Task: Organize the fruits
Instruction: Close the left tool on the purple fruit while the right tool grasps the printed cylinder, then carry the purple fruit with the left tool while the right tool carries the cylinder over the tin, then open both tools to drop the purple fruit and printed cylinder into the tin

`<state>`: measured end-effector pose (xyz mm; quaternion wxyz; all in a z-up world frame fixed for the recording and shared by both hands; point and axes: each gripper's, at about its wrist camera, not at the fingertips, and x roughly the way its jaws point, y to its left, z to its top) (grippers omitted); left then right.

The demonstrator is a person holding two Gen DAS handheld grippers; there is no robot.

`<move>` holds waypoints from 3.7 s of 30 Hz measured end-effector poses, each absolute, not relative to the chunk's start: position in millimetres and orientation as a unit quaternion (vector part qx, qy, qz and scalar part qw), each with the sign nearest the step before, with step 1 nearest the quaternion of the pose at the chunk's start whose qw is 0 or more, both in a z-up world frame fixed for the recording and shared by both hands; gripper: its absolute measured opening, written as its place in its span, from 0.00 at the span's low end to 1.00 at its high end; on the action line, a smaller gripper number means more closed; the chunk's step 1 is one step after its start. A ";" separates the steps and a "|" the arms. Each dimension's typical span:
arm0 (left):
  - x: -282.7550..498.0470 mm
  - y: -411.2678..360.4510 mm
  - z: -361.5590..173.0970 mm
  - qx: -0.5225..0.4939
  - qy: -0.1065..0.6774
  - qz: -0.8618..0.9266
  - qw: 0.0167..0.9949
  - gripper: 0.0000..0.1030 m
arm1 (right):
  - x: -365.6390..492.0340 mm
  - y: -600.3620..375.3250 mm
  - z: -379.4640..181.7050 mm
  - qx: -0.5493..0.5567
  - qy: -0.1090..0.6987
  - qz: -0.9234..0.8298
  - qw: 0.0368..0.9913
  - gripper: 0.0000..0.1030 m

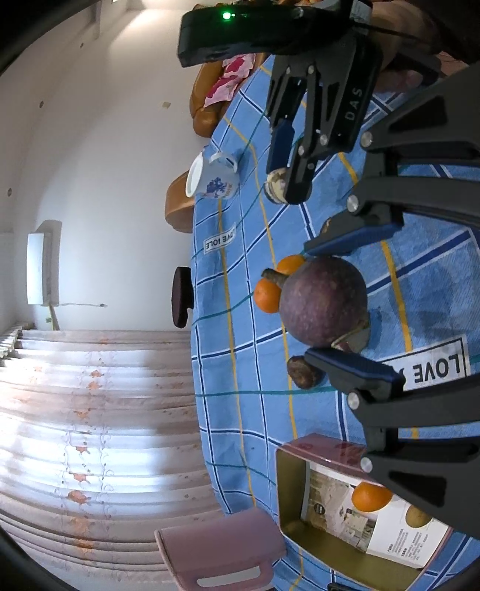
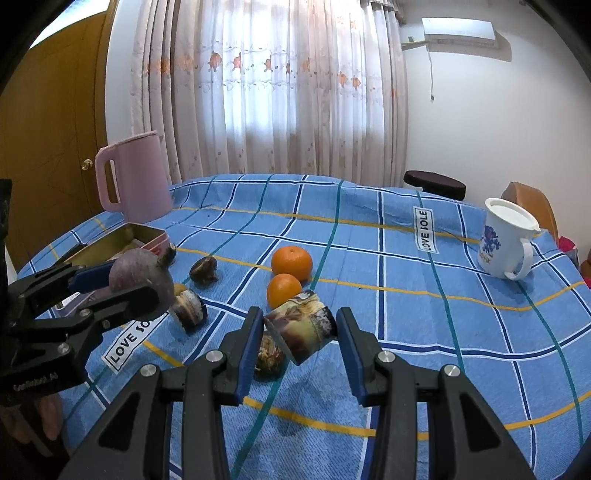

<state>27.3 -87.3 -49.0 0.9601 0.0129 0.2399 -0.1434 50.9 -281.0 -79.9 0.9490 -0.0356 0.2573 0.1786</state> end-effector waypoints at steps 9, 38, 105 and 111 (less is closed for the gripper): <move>27.4 -82.9 -47.0 0.015 0.225 -0.131 0.965 0.51 | 47.2 -281.9 -76.8 -0.035 0.244 0.178 0.953 0.42; 23.1 -63.3 -42.7 0.018 0.185 -0.078 0.979 0.51 | 26.0 -271.8 -64.9 -0.059 0.173 0.174 0.968 0.42; 33.9 111.5 -53.6 -0.023 0.270 0.092 0.958 0.62 | 87.1 -36.0 -77.1 -0.115 0.291 0.389 0.867 0.55; 24.6 99.8 -37.1 -0.033 0.242 0.077 0.967 0.89 | 84.3 -72.0 -57.1 -0.080 0.268 0.364 0.888 0.62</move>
